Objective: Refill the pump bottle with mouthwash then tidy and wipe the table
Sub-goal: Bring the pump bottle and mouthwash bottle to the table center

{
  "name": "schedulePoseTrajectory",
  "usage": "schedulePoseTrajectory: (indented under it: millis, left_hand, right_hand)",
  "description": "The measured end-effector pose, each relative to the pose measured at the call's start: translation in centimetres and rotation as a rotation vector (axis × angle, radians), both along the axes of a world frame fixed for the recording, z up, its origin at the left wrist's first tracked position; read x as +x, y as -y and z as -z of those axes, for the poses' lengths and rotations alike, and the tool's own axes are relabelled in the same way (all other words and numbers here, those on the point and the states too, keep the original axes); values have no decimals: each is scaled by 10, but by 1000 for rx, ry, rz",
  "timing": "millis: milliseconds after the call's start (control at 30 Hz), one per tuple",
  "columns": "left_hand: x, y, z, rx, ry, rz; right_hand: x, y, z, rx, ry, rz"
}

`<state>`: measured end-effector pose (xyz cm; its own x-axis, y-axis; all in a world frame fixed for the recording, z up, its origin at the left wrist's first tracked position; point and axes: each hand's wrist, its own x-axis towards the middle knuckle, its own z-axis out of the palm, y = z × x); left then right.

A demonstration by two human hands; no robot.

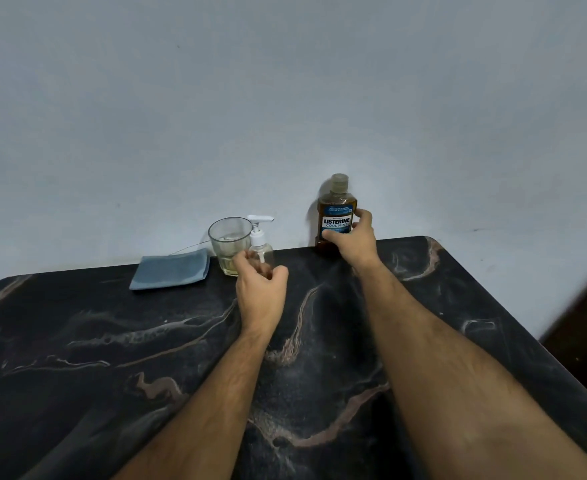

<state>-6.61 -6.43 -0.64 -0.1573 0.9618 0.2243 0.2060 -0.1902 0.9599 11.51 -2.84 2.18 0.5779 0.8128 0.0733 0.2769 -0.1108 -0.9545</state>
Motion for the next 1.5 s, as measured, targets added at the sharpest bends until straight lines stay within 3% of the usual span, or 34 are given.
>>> schedulePoseTrajectory:
  millis: [233, 433, 800, 1067, 1500]
  left_hand:
    - [4, -11, -1, -8, 14, 69]
    - [-12, 0, -7, -36, 6, 110]
    - [-64, 84, -38, -104, 4, 239]
    - [-107, 165, -25, -158, -31, 242]
    - [-146, 229, -4, -189, 9, 279]
  right_hand:
    - [2, -22, -1, -79, 117, 95]
    - [-10, 2, -1, -148, 204, 44]
    - [-71, 152, -9, -86, 81, -60]
    - [-103, 254, -12, -43, 48, -154]
    - [-124, 331, 3, -45, 79, -219]
